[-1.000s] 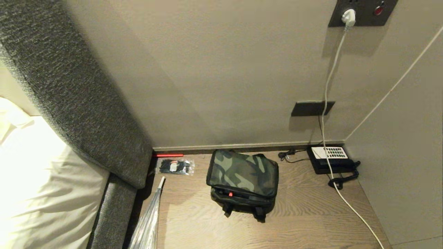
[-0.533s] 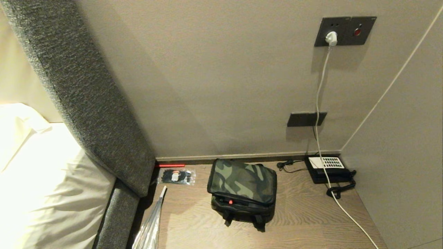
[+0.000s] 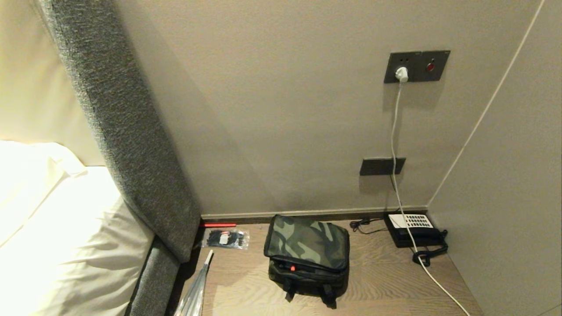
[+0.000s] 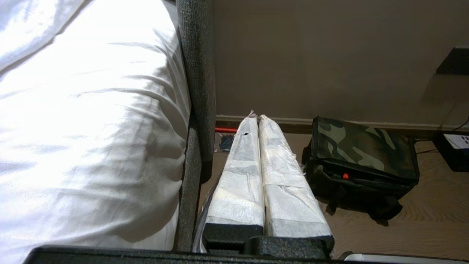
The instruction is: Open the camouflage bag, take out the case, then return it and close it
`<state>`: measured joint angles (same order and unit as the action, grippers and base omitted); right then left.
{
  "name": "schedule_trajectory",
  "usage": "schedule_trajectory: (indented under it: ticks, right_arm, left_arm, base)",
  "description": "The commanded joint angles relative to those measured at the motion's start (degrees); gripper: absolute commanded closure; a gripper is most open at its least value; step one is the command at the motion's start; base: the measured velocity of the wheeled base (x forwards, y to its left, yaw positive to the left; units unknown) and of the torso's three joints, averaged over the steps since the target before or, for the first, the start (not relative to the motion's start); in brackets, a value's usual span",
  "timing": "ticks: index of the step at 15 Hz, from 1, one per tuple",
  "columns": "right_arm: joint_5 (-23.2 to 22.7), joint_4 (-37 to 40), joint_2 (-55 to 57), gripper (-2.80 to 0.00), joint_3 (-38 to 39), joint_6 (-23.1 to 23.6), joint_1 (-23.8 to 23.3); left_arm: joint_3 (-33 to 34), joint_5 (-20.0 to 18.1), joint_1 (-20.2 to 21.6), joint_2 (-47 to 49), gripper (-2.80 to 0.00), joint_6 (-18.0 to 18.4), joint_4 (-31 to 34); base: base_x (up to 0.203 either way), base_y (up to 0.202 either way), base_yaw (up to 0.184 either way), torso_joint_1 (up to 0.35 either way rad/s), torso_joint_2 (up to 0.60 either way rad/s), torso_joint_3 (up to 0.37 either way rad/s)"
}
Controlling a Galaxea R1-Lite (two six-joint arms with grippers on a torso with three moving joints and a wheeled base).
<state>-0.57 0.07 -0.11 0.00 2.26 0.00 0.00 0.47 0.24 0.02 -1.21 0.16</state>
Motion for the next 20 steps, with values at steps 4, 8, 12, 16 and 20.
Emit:
schedule_trajectory:
  ticks: [4, 8, 12, 16, 20]
  right_arm:
    - [-0.13, 0.1, -0.15, 0.0, 0.0, 0.12, 0.0]
    - [-0.13, 0.01, -0.15, 0.0, 0.0, -0.06, 0.0]
    - [-0.13, 0.01, -0.15, 0.0, 0.0, -0.06, 0.0]
    - [0.05, -0.07, -0.15, 0.0, 0.0, -1.73, 0.0]
    - [-0.04, -0.07, -0.15, 0.0, 0.0, -1.77, 0.0]
  left_arm:
    - [0.18, 0.03, 0.02, -0.02, 0.0, -0.02, 0.02]
    - [0.18, -0.03, 0.02, -0.11, 0.0, 0.15, 0.02]
    - [0.18, -0.03, 0.02, -0.11, 0.0, 0.34, 0.02]
    - [0.18, -0.03, 0.02, -0.11, 0.0, 0.33, 0.02]
    - [0.18, -0.03, 0.02, -0.09, 0.0, 0.41, 0.02]
  base:
    - [0.0, 0.0, 0.0, 0.002, 0.0, 0.2]
    - [0.0, 0.0, 0.0, 0.004, 0.0, 0.188]
    - [0.0, 0.0, 0.0, 0.0, 0.0, 0.047]
    - [0.0, 0.0, 0.0, 0.0, 0.0, 0.0]
    - [0.0, 0.0, 0.0, 0.0, 0.0, 0.0]
